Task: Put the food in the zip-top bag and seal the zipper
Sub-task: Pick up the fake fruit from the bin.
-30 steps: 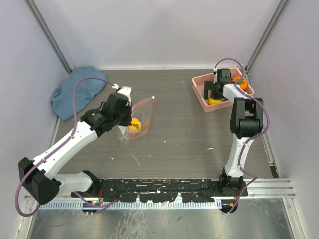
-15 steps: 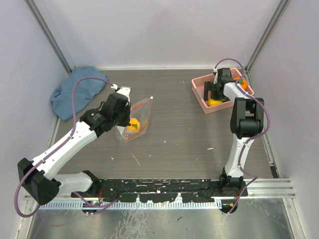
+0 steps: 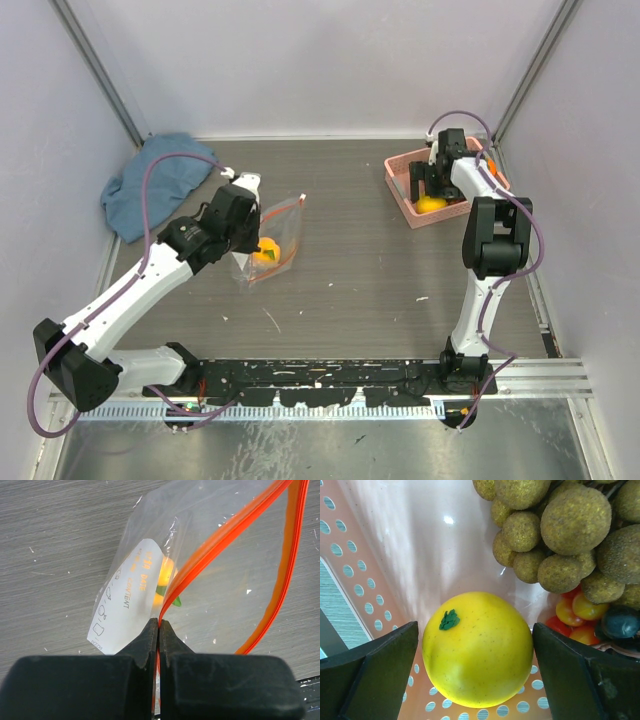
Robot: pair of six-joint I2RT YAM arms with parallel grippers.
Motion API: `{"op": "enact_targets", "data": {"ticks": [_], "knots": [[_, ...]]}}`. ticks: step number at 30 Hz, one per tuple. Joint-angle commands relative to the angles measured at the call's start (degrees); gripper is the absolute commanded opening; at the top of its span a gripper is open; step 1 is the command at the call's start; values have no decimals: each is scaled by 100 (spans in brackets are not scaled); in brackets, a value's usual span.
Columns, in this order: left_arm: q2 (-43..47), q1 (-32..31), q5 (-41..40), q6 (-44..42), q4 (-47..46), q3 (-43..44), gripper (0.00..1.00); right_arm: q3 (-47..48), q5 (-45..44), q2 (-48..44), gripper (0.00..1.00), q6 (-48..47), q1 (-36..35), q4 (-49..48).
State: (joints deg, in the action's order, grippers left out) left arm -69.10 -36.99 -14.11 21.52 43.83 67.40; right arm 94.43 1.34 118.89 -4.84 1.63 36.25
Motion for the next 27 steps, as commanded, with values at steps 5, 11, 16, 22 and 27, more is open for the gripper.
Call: {"op": "enact_targets", "data": {"ticks": [5, 11, 16, 22, 27], "knots": [[72, 28, -145, -85, 73, 308, 0, 269, 2, -129, 100, -131, 11, 172], [114, 25, -101, -93, 92, 325, 0, 233, -80, -13, 97, -171, 11, 181], [142, 23, -38, -79, 75, 337, 0, 243, -12, 61, 91, -138, 5, 181], [125, 25, 13, -77, 72, 330, 0, 122, -11, -157, 80, -30, 11, -14], [131, 30, 18, -95, 73, 358, 0, -133, 55, -572, 65, 150, 9, -298]]}}
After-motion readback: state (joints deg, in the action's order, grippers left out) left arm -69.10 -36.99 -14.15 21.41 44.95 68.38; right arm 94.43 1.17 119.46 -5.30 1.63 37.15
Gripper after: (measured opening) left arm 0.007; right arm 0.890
